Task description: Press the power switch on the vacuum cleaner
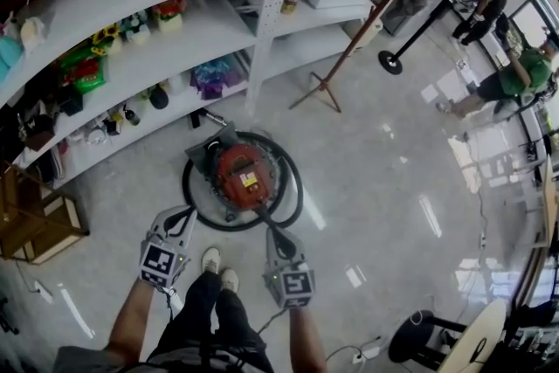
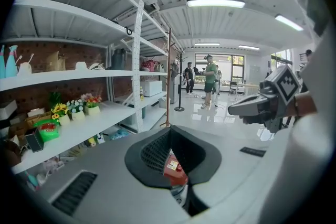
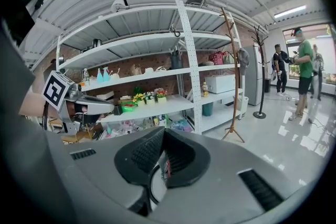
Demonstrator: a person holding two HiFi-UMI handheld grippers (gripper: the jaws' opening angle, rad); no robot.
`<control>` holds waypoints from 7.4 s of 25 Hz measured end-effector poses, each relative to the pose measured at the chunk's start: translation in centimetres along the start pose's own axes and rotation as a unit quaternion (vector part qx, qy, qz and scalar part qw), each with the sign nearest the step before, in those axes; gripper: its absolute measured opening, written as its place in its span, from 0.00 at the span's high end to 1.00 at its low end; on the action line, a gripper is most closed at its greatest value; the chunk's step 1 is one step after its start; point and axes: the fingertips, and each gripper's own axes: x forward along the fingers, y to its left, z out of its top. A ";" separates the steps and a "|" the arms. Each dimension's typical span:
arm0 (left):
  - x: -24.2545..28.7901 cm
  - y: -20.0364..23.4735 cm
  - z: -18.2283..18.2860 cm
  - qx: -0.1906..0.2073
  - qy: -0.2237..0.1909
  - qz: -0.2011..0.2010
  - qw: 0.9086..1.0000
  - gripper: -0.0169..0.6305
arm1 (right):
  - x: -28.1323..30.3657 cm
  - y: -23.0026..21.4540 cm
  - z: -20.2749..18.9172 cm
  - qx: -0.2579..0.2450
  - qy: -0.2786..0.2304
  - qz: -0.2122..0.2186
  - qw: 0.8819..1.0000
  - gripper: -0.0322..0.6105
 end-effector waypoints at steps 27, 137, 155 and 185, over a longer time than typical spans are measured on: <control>6.3 3.2 -9.0 -0.027 0.037 -0.006 0.999 0.96 | 7.6 -2.0 -7.5 0.012 0.045 -0.007 0.999 0.93; 13.9 4.3 -28.7 -0.032 0.077 -0.016 0.996 0.96 | 29.5 -10.0 -30.4 0.057 0.088 -0.016 0.994 0.93; 13.5 3.9 -30.5 -0.033 0.086 -0.015 0.996 0.96 | 30.2 -10.5 -31.6 0.055 0.076 -0.013 0.995 0.93; 13.4 4.4 -31.5 -0.042 0.089 -0.006 0.995 0.96 | 30.6 -9.6 -31.5 0.009 0.053 -0.017 0.998 0.93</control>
